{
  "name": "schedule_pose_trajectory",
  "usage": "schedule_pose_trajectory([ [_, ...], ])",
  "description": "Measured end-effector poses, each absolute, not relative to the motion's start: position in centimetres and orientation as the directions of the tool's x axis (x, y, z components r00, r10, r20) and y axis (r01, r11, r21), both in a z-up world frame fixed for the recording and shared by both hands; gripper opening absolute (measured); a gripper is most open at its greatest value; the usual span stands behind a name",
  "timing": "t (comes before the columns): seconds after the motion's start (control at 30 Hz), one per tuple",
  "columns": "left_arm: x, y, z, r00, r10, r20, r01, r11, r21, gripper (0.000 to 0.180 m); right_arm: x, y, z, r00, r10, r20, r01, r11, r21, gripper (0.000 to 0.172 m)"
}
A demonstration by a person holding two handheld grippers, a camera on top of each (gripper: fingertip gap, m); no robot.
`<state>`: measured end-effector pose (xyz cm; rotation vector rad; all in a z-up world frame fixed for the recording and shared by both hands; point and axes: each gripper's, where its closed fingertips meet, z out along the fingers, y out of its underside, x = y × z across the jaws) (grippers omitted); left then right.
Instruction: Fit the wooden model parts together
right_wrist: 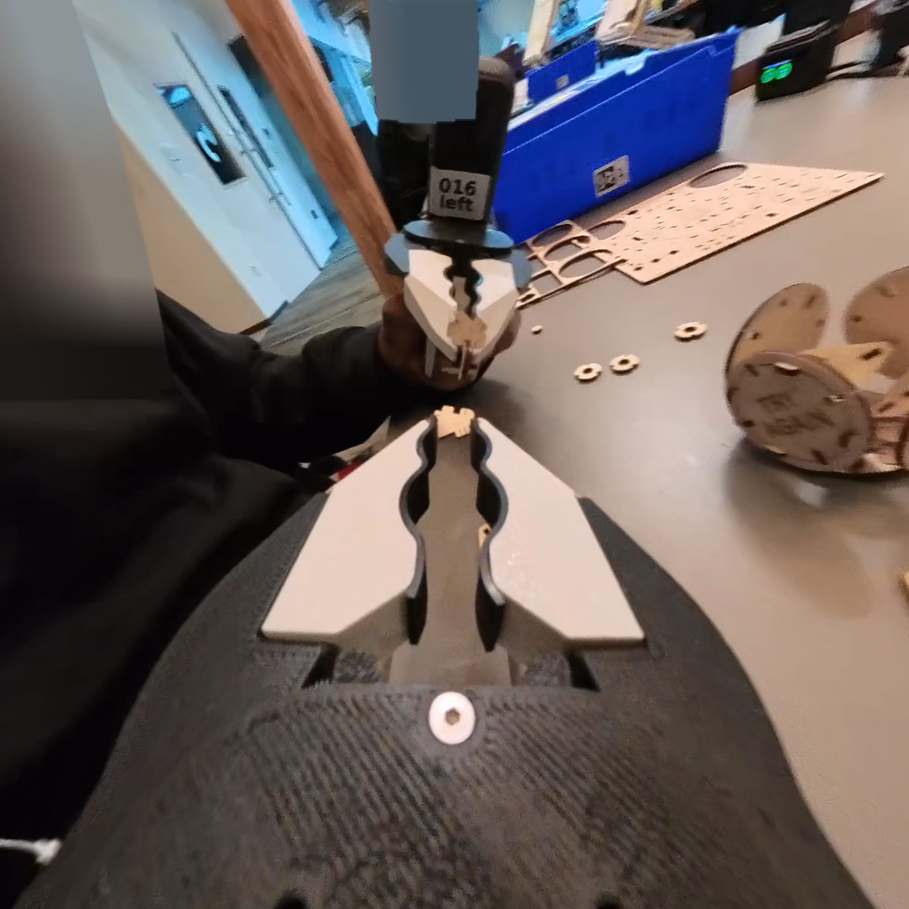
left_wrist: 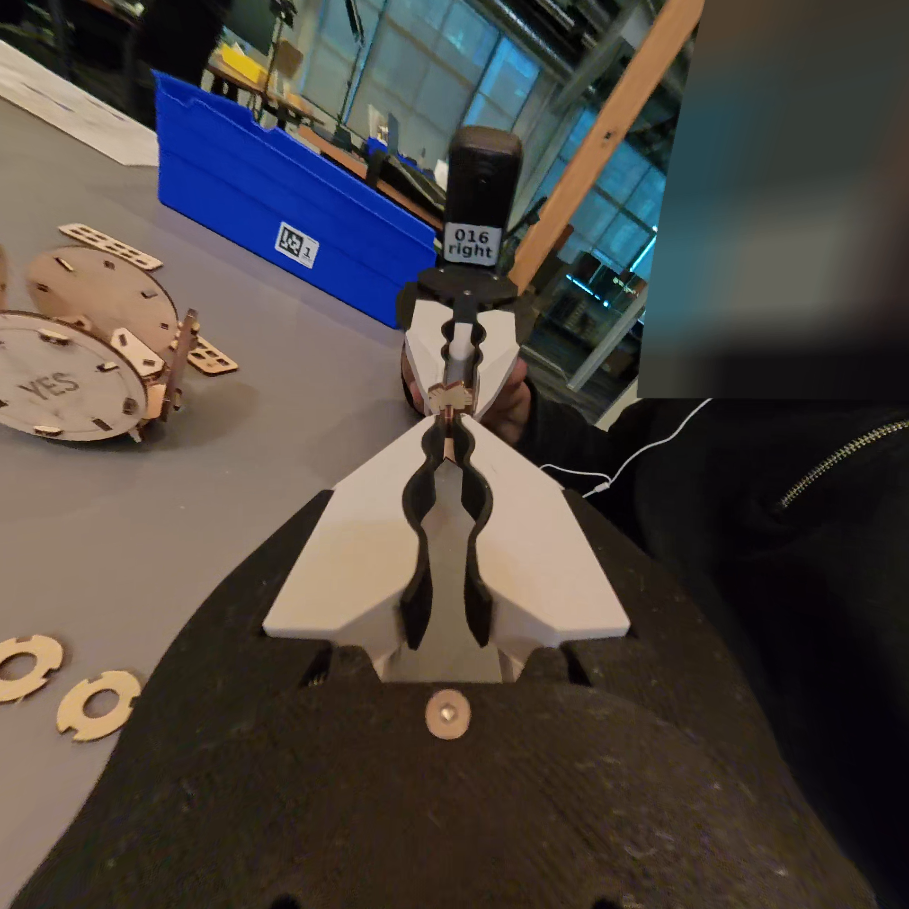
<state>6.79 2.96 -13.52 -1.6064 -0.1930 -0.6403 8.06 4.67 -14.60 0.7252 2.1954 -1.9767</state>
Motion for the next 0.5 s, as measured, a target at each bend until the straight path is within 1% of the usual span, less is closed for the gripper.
schedule_pose_trajectory([
  [0.07,7.2,3.1,-13.7,0.812,-0.262,0.522,0.490,-0.180,-0.853,0.000,8.5,4.3,-14.4,-0.889,0.248,-0.386,0.408,0.042,-0.912,0.011],
  [0.33,8.4,3.3,-14.1,0.798,-0.304,0.521,0.466,-0.238,-0.852,0.000,8.6,4.1,-14.3,-0.888,0.228,-0.400,0.417,0.035,-0.908,0.011],
  [0.5,8.6,3.3,-14.1,0.799,-0.313,0.514,0.457,-0.239,-0.856,0.000,9.0,3.9,-14.7,-0.885,0.204,-0.419,0.437,0.056,-0.897,0.011],
])
